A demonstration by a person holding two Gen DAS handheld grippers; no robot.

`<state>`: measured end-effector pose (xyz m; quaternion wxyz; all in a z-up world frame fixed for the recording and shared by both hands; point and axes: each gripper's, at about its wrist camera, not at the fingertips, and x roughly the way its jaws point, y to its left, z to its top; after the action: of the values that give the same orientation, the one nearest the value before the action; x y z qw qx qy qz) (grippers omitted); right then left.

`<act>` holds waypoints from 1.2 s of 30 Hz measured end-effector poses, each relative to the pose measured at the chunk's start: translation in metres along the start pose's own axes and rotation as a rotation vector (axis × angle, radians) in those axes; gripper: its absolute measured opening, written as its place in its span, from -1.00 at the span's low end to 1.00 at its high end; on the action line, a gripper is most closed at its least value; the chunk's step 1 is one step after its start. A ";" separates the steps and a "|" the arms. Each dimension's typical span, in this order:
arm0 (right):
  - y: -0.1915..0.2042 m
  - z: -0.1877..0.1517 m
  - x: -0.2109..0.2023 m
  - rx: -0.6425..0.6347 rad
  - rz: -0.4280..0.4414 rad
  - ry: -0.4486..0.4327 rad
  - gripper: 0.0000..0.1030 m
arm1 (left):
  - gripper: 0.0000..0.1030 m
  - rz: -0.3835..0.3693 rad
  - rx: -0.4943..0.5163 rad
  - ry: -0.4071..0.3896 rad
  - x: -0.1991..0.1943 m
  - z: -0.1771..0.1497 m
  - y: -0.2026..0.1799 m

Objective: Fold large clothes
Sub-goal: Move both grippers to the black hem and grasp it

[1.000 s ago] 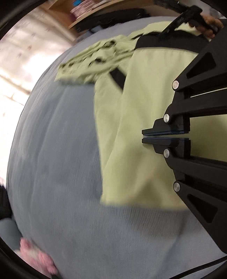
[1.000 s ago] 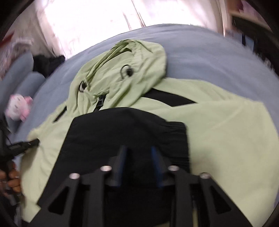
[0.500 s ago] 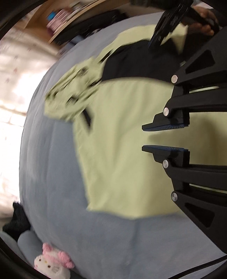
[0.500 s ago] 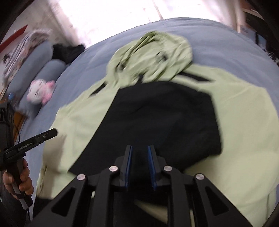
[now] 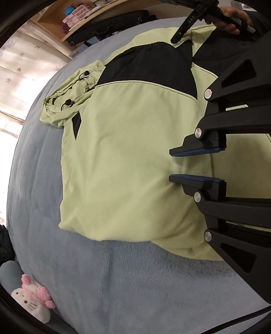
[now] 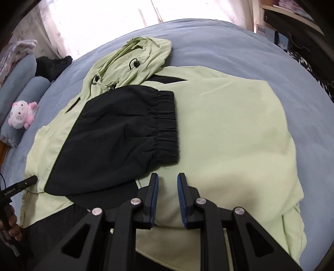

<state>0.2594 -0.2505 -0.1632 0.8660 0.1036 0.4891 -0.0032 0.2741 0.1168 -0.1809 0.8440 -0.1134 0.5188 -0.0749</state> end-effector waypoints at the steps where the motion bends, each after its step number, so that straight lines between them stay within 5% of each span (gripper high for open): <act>1: 0.000 -0.001 -0.003 0.007 0.002 -0.004 -0.65 | -0.70 0.011 0.007 -0.002 -0.002 0.000 -0.002; 9: 0.006 -0.012 -0.046 0.036 0.086 -0.049 -0.65 | -0.20 0.059 0.072 -0.062 -0.047 -0.012 -0.022; 25: 0.008 -0.070 -0.179 0.005 0.128 -0.195 -0.63 | 0.09 0.133 0.125 -0.213 -0.185 -0.086 -0.045; 31: 0.001 -0.104 -0.214 -0.003 0.118 -0.233 -0.26 | 0.20 0.158 0.159 -0.265 -0.223 -0.124 -0.049; 36: -0.006 -0.133 -0.233 -0.018 0.099 -0.236 -0.26 | 0.34 0.175 0.177 -0.281 -0.242 -0.155 -0.047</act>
<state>0.0249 -0.2540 -0.0334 0.9176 0.1189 0.3781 0.0317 0.0257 0.1134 -0.0280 0.9182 -0.0025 0.3949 -0.0297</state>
